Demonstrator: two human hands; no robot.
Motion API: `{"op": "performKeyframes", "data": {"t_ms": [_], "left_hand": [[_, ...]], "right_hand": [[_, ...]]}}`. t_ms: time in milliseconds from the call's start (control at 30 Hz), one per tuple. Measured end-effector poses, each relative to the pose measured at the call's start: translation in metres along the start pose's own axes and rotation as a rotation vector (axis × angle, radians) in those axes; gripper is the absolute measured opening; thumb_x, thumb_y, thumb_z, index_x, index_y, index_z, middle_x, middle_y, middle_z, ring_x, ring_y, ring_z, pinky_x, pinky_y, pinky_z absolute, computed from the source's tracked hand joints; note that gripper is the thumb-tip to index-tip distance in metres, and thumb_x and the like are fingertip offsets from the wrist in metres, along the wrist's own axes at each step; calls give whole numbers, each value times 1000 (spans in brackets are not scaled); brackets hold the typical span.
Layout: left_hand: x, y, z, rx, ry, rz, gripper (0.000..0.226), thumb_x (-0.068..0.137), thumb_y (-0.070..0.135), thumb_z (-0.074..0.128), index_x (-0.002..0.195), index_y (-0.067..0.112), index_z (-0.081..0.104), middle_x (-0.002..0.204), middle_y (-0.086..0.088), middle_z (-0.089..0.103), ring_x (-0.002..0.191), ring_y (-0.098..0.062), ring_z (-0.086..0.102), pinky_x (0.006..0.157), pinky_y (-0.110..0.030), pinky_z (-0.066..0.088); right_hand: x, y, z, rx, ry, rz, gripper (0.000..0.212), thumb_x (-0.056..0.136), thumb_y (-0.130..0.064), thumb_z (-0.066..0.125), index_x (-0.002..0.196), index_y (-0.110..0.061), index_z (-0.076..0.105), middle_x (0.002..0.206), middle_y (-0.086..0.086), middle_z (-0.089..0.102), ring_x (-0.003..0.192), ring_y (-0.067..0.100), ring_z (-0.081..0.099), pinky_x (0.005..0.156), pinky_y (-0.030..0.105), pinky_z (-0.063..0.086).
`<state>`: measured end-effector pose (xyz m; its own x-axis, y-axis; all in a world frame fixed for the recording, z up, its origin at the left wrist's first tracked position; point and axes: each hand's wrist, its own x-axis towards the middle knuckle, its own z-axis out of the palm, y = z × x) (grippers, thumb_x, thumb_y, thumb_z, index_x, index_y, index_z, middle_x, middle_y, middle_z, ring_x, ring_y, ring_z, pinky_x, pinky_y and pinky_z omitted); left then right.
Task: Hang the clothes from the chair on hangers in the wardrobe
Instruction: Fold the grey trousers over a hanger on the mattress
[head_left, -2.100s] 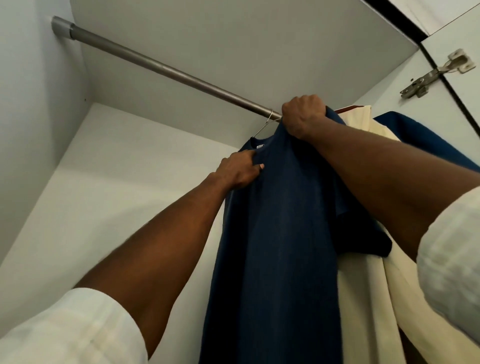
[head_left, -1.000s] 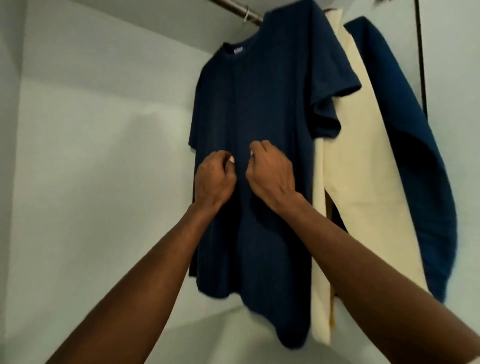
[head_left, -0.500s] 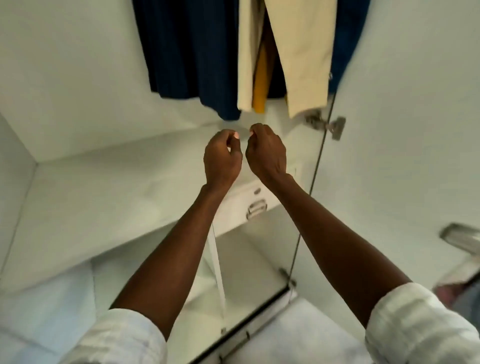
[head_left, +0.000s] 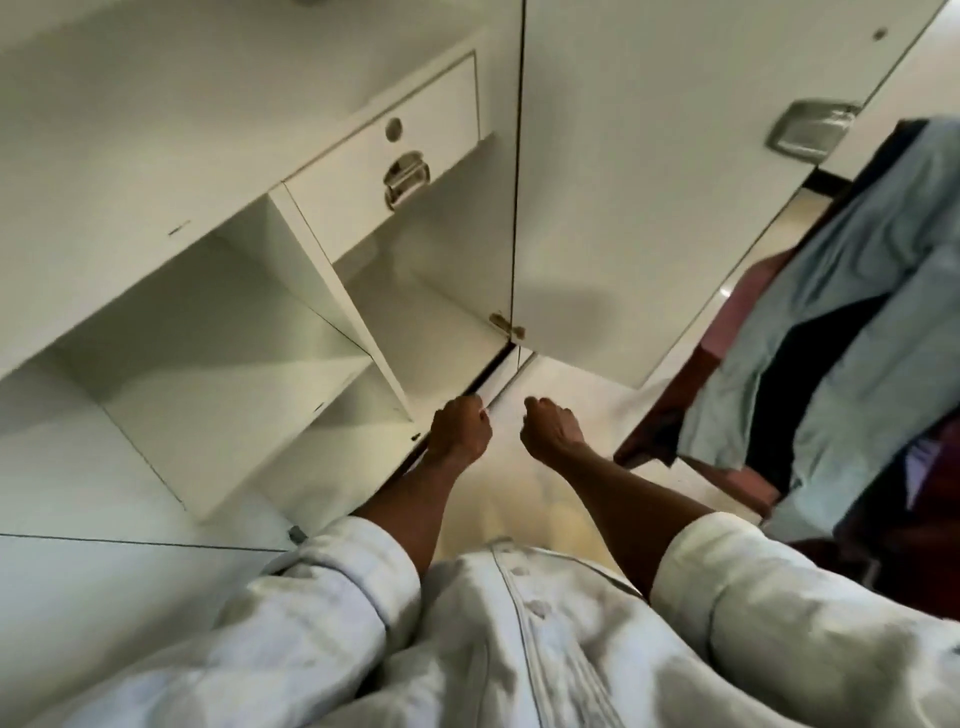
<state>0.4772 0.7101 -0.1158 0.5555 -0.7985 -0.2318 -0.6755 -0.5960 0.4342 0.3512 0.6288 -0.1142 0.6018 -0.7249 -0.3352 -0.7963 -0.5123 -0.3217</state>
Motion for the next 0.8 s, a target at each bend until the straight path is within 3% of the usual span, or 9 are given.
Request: {"op": "performKeyframes", "data": {"t_ms": [133,233,500,667,800], "left_hand": [[-24,-19,35,271,-421,138,39,95,27,51,131,12,51,138,-11,52,127,-32,49,102,-38,40],[-26,-20,42,347,-571,161,45,94,26,51,136,13,47,141,-11,49,130,-32,47,103,-40,40],[-24,-7,52,348,-502,277,36,94,20,51,129,10,54,131,-12,58,119,-32,55,93,-38,44],[-35,10,66,345,-478,368,35,93,15,51,127,8,56,126,-13,62,113,-34,59,89,-38,47],[-35,29,79,314,-483,429,36,93,13,49,128,7,57,125,-14,63,111,-33,60,87,-37,48]], "right_hand": [[-33,25,44,-105,-230,21,28,95,-16,41,119,-9,54,122,16,59,107,36,59,85,36,44],[-39,24,47,-71,-239,83,27,95,-13,41,117,-8,57,119,15,60,105,34,61,79,35,46],[-61,20,54,120,-68,317,25,93,-7,42,112,-4,57,107,16,63,88,33,62,64,37,48],[-91,38,64,176,5,467,23,94,-6,43,111,-5,57,103,15,65,81,32,61,67,40,55],[-107,62,60,206,60,570,19,95,-5,43,110,-4,55,102,16,63,75,28,54,60,36,44]]}}
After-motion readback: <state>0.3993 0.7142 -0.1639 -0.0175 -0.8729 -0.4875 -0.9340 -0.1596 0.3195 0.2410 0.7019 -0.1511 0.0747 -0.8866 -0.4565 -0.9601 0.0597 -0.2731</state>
